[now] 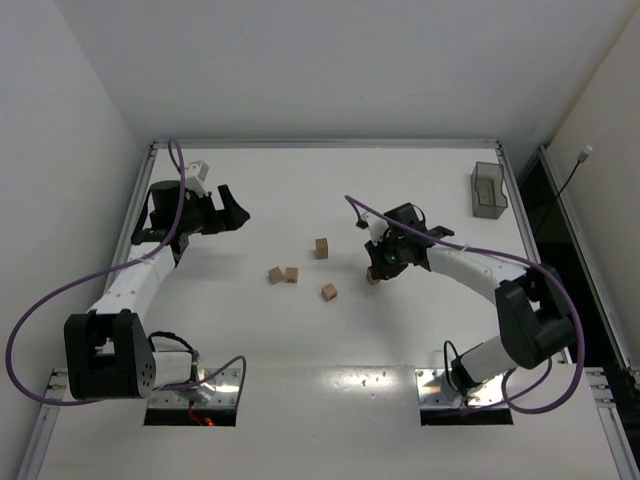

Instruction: Build the wood block tower

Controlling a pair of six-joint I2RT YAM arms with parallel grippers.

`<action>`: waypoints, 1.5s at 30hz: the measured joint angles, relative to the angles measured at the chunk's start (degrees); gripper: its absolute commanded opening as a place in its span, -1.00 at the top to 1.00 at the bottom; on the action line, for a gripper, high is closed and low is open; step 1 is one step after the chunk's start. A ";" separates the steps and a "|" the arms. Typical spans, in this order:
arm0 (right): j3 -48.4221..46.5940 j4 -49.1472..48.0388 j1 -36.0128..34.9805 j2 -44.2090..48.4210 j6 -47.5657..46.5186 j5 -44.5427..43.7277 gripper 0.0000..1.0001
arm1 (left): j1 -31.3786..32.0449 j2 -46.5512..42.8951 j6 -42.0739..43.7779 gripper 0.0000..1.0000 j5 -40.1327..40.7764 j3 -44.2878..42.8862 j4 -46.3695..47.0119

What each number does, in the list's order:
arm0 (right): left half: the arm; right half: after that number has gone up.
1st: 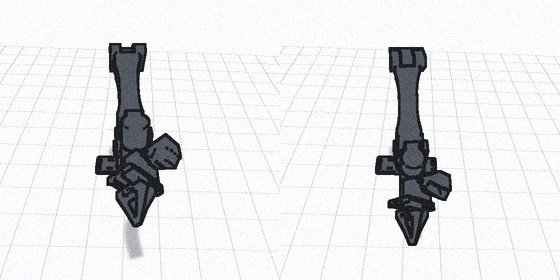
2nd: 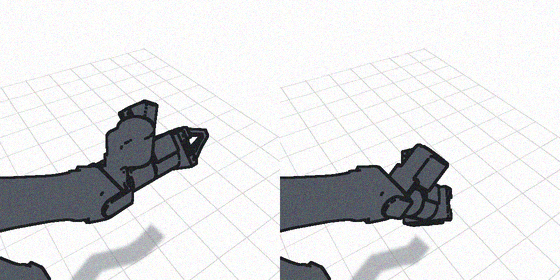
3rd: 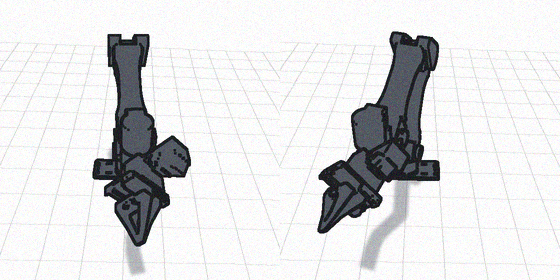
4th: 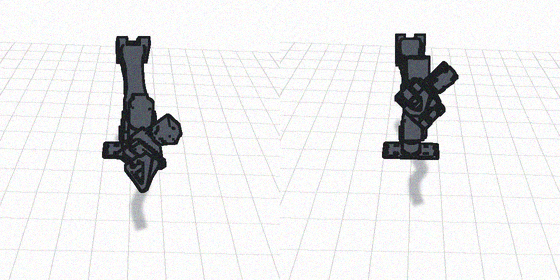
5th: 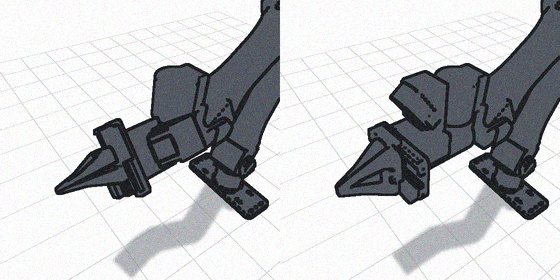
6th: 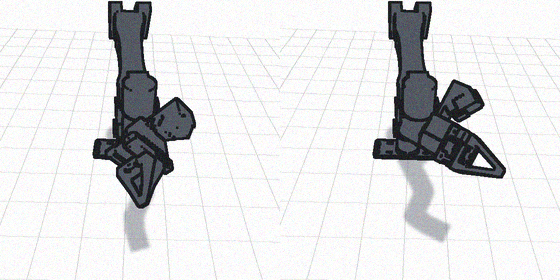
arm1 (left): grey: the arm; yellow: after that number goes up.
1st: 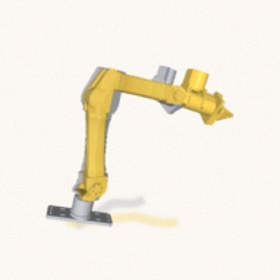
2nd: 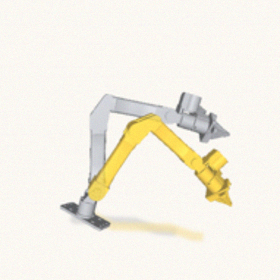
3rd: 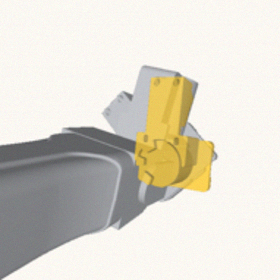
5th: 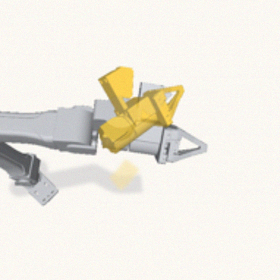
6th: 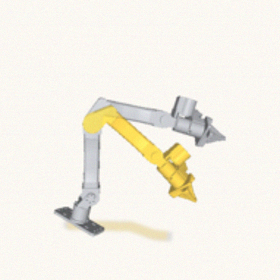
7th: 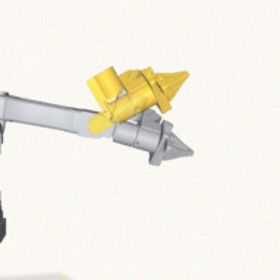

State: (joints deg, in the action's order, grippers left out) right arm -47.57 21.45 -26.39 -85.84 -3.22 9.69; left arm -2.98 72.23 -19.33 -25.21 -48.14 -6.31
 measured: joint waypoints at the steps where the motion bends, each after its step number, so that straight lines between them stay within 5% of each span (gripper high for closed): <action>1: -0.13 -0.15 0.02 -0.09 0.15 0.02 1.00 | 0.00 0.00 0.00 -0.82 0.00 0.00 0.02; 10: -6.36 5.92 0.11 -0.17 -6.19 6.12 1.00 | 0.00 0.04 1.70 -0.82 -0.81 0.09 -0.61; 18: -27.06 19.52 0.39 -0.90 -31.23 19.39 1.00 | 0.00 5.81 11.10 -0.82 -9.86 -4.33 -7.28; 20: -31.19 24.28 0.39 -2.36 -37.92 21.18 1.00 | 0.00 7.45 12.85 -0.98 -12.07 -6.12 -8.76; 29: -52.43 45.55 0.66 -19.50 -58.42 25.16 1.00 | 0.00 14.05 18.75 -0.98 -17.18 -15.17 -15.26; 45: -66.20 55.12 0.79 -31.56 -68.26 26.32 1.00 | -0.02 18.10 21.75 -0.98 -18.21 -20.63 -19.65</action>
State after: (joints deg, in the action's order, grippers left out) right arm -113.78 76.58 -25.61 -117.40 -71.48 36.01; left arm -3.01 90.32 2.42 -43.42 -68.77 -25.96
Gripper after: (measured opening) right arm 0.252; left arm 0.991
